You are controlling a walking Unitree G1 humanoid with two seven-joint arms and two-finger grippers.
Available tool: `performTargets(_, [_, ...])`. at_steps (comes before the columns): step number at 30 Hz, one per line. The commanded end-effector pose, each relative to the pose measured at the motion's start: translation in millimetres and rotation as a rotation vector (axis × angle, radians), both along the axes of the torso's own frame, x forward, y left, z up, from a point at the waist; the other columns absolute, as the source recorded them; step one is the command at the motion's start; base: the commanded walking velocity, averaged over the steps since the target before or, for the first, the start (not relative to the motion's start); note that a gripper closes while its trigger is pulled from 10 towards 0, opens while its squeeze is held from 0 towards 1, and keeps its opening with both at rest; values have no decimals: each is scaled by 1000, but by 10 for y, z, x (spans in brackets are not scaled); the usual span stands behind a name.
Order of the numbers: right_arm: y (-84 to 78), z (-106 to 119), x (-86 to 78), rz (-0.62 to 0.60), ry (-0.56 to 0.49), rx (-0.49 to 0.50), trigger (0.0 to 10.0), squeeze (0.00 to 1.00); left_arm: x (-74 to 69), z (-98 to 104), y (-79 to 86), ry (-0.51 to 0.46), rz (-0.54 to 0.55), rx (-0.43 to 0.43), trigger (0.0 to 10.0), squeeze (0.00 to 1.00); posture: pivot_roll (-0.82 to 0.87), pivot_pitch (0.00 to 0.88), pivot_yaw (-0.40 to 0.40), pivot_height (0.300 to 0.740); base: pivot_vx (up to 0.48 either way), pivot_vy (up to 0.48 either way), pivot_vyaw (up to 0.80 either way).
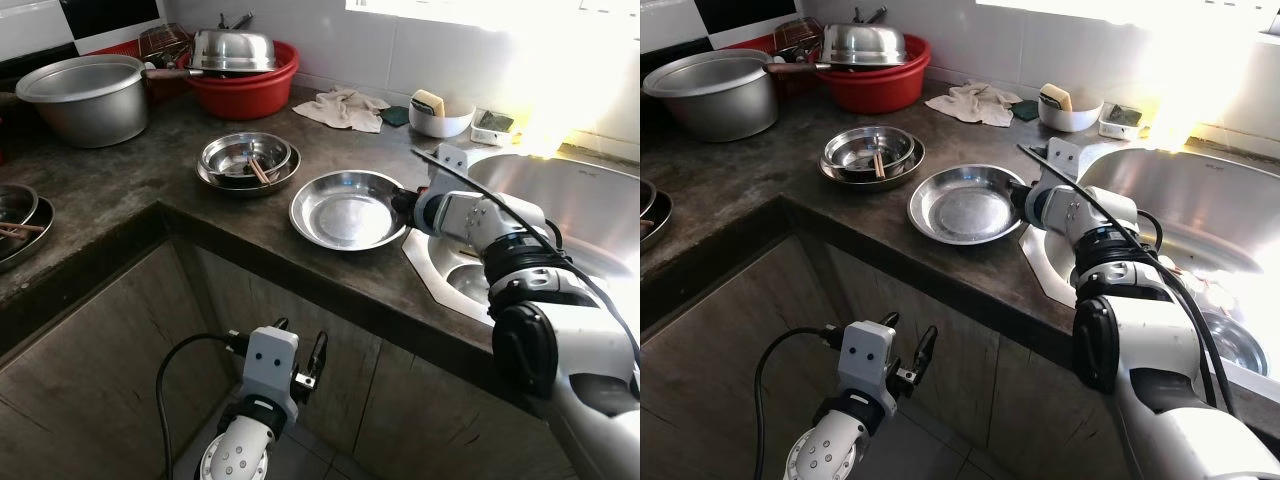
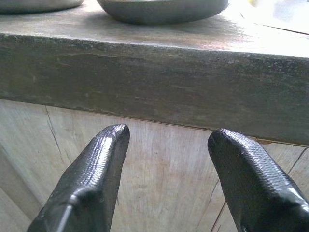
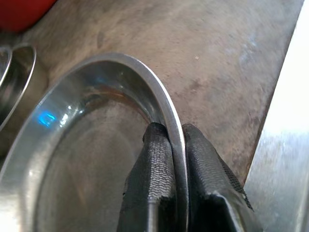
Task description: Kitchen organization
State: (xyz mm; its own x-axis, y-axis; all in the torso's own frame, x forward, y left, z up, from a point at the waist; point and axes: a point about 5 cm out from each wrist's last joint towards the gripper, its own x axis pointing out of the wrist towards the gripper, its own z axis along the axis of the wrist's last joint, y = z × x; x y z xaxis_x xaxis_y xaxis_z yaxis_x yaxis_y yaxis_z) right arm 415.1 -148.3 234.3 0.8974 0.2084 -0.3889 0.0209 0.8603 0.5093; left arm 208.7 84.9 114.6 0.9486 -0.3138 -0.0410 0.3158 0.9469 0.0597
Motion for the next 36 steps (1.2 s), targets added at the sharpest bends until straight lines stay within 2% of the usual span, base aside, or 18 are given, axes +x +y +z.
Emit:
performTargets(1, [-22,-18,4,-58,14,60,0,0,2,-6,-8,8,1,1,10000,0,29,97,-42,740,0,0,0])
performTargets(2, [-50,1,10,-89,-5,90,0,0,3,-6,-8,8,1,1,10000,0,29,97,-42,740,0,0,0])
performTargets(3, [-127,54,22,-163,-66,136,0,0,4,-7,-10,8,1,1,10000,0,30,94,-45,740,0,0,0])
performTargets(5, [-185,101,19,-210,-127,173,0,0,8,-8,-9,7,1,2,10000,0,36,90,-47,740,0,0,0])
performTargets(8, [-224,153,-21,-247,-219,198,0,0,13,-12,-3,7,3,2,10000,0,31,85,-41,740,0,0,0])
performTargets(12, [-199,222,-168,-281,-377,193,0,0,20,-20,-1,8,-2,6,10000,0,26,76,-34,740,0,0,0])
performTargets(15, [-161,334,-331,-286,-551,87,0,0,26,-21,3,5,-4,8,10000,0,26,70,-29,740,0,0,0])
performTargets(17, [-139,351,-373,-273,-588,67,0,0,25,-22,4,5,-4,8,10000,0,26,70,-29,740,0,0,0])
performTargets(18, [-97,378,-500,-259,-673,-43,0,0,28,-24,6,4,-3,10,10000,0,27,62,-31,740,0,0,0])
performTargets(20, [-28,390,-654,-242,-751,-155,0,0,32,-16,13,-4,0,9,10000,0,25,57,-30,740,0,0,0])
performTargets(22, [-3,386,-736,-247,-783,-231,0,0,33,-14,17,-6,1,9,10000,0,25,56,-27,740,0,0,0])
performTargets(23, [-3,386,-736,-247,-783,-231,0,0,33,-14,17,-6,1,9,10000,0,25,56,-27,740,0,0,0])
performTargets(24, [-31,318,-836,-287,-789,-302,0,0,37,-4,19,-12,3,0,10000,0,22,48,-25,740,0,0,0])
performTargets(31, [-62,199,-933,-303,-774,-373,0,0,47,13,16,-24,-1,-11,10000,0,17,47,-18,740,0,0,0])
performTargets(36, [-7,151,-1032,-273,-791,-418,0,0,75,51,17,-56,-3,-9,10000,0,11,53,-12,740,0,0,-788])
